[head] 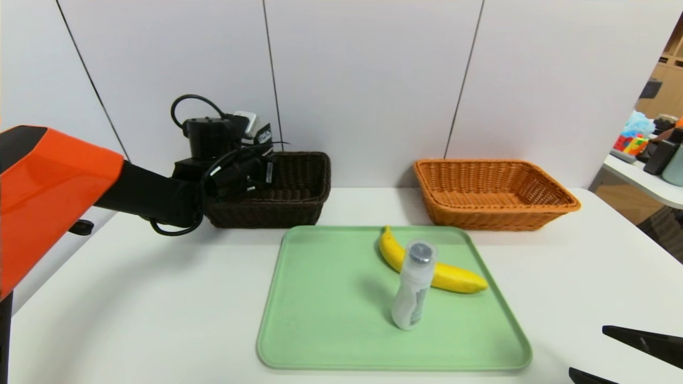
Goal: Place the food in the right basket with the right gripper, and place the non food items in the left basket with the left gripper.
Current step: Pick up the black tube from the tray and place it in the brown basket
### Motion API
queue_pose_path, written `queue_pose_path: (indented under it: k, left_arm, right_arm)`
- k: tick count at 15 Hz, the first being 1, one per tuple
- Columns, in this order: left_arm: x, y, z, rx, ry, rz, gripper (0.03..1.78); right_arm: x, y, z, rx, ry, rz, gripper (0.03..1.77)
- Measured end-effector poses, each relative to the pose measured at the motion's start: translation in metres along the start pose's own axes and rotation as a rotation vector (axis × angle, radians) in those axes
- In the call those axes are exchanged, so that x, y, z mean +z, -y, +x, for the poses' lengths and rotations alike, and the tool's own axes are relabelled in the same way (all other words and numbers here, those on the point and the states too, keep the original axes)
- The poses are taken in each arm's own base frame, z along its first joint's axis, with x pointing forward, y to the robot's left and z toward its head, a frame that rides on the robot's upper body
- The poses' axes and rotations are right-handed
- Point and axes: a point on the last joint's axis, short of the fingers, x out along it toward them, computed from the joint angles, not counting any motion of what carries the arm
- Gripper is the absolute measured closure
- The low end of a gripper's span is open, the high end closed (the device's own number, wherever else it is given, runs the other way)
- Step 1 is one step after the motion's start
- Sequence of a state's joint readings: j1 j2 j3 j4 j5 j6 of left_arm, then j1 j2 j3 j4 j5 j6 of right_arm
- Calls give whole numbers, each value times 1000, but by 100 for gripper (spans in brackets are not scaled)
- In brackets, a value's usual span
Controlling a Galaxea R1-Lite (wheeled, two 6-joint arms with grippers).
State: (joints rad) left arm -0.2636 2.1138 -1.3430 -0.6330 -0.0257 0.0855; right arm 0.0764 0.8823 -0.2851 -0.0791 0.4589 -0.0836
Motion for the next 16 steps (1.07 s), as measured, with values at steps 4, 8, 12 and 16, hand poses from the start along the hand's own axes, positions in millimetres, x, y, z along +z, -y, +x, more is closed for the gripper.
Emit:
queue_pose_path:
  k: [4, 8, 12, 16]
  left_arm:
    - [4, -2, 7, -1, -49, -2, 130]
    - [1, -8, 12, 7, -95, -7, 130]
    - [-8, -14, 21, 17, -114, -13, 130]
    - [-21, -15, 28, 20, -137, -21, 130]
  right_arm:
    - [-1, 0, 0, 0, -1, 1, 10]
    - [-2, 0, 0, 0, -1, 1, 10]
    - [-2, 0, -1, 0, -1, 0, 10]
    - [-2, -1, -1, 0, 0, 0, 10]
